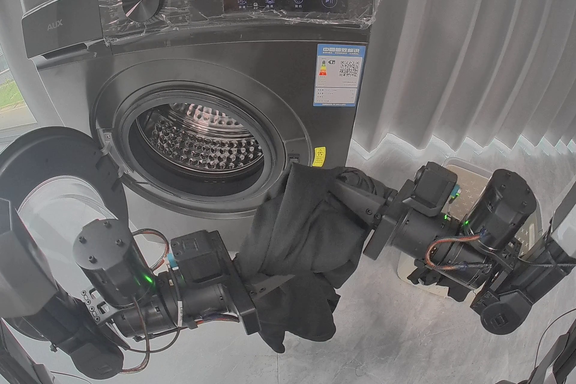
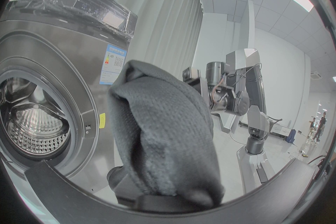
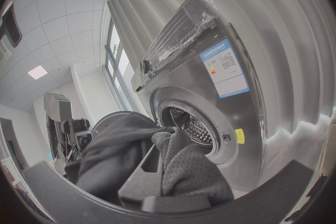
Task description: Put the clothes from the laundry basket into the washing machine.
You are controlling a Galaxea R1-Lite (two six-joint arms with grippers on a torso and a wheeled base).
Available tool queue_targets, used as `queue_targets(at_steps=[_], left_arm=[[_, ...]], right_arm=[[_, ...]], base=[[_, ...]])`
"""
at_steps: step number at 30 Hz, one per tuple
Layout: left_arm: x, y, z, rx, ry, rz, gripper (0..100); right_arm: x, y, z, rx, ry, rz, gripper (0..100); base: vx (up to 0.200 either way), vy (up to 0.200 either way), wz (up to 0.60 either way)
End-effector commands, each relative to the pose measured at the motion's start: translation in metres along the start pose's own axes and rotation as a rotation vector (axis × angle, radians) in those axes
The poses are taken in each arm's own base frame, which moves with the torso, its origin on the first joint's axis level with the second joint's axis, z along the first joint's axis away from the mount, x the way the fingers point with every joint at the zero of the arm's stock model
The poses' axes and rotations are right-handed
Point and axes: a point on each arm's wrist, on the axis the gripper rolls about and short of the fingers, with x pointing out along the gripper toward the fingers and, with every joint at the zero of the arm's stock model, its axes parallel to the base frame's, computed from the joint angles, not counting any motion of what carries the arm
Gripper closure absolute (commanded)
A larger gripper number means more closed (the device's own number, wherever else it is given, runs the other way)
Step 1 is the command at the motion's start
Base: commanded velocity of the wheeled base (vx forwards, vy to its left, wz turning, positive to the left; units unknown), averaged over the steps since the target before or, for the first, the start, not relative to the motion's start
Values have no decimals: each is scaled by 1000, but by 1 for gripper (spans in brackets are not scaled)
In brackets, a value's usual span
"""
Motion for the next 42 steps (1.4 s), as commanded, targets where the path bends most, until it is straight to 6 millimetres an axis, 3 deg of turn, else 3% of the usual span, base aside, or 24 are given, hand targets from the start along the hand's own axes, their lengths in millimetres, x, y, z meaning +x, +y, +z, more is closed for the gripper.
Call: queue_targets(at_steps=[1,20,21,25,28,32,36,42], left_arm=[[-5,-2,12,18,-44,0,100],[-4,1,9,8,-36,12,100],[-4,2,9,6,-36,15,100],[-6,5,8,4,-31,30,100],[-10,12,8,2,-29,60,100],[-13,17,8,3,-29,85,100],[-15,22,8,1,-25,109,100],[-20,34,8,-4,-29,166,100]], right_arm=[[0,-5,-15,14,56,-13,100],[-11,-5,-27,25,121,-24,100],[-10,-6,-27,24,116,-25,0],[-13,-12,-25,18,115,-55,0],[-26,-43,-19,-16,108,-165,0],[-38,-69,-9,-45,83,-253,0],[-42,-72,-2,-55,66,-261,0],[-47,-58,-1,-69,74,-233,0]], base=[[0,0,0],[0,0,0],[0,0,0],[0,0,0],[0,0,0],[0,0,0],[0,0,0],[0,0,0]])
